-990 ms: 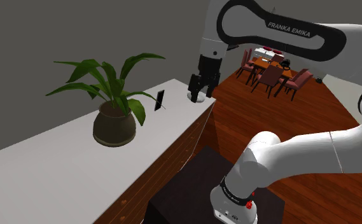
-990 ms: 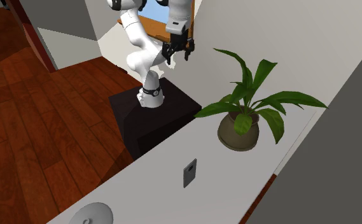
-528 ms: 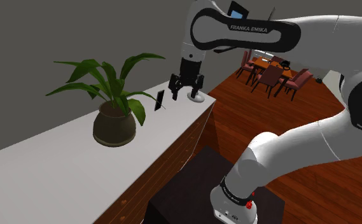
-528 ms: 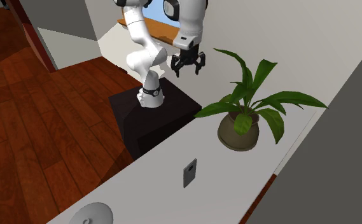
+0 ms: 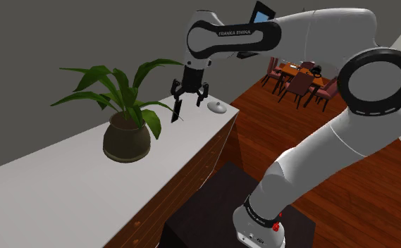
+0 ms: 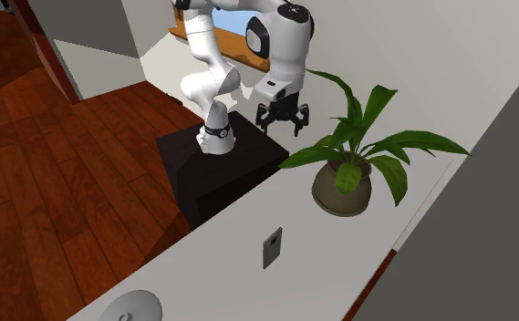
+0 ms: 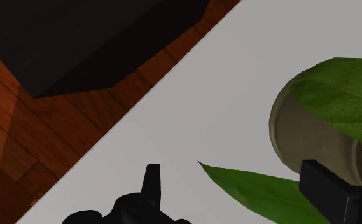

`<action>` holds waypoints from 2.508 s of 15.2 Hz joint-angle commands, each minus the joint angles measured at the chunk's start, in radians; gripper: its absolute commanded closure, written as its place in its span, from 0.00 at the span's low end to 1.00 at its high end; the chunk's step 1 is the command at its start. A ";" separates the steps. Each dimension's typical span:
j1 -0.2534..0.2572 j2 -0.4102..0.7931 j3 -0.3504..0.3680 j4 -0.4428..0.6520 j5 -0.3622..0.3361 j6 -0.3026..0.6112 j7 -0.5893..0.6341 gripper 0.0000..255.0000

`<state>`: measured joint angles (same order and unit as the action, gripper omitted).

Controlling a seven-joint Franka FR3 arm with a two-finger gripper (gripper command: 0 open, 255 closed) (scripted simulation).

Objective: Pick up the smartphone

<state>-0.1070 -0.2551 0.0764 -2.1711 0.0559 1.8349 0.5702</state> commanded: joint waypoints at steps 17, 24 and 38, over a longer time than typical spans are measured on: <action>-0.105 0.565 -0.096 0.442 -0.016 0.188 0.408 0.00; -0.149 0.748 -0.149 0.636 0.009 0.198 0.523 0.00; -0.152 0.787 -0.147 0.593 0.014 0.280 0.516 1.00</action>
<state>-0.2592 0.5314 -0.0711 -1.5784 0.0700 2.1147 1.0865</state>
